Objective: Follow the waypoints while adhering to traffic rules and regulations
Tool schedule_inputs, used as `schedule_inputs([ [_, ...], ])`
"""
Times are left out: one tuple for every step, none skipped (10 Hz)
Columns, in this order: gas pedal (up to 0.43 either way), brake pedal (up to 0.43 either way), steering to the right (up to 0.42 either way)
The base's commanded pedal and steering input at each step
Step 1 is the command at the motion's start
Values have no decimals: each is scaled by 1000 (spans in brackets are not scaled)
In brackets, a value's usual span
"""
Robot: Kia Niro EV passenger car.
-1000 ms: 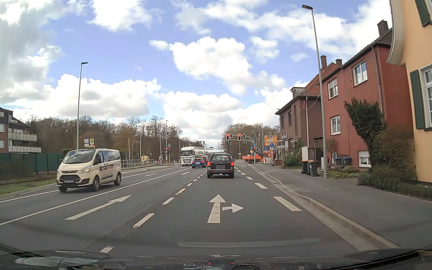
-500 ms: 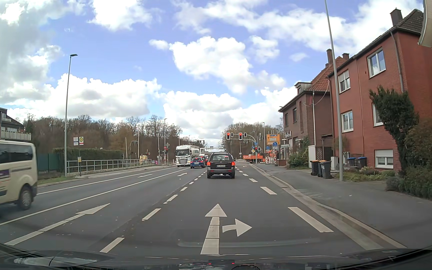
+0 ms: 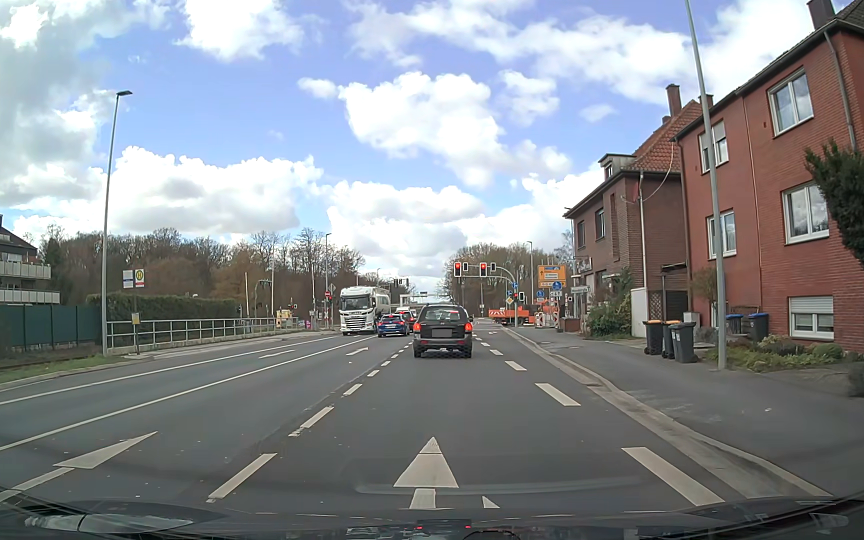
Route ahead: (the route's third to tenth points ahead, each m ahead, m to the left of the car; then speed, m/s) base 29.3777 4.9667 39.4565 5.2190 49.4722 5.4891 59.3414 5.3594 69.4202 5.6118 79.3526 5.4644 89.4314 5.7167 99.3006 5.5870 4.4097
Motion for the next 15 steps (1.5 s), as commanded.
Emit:
schedule_inputs([
  [39,0,-4],
  [39,0,-4],
  [39,0,-4],
  [39,0,-4],
  [28,0,-4],
  [28,0,-4],
  [28,0,-4],
  [20,0,-4],
  [20,0,-4],
  [20,0,-4],
  [20,0,-3],
  [20,0,-4],
  [20,0,-3],
  [20,0,-3],
  [20,0,-3],
])
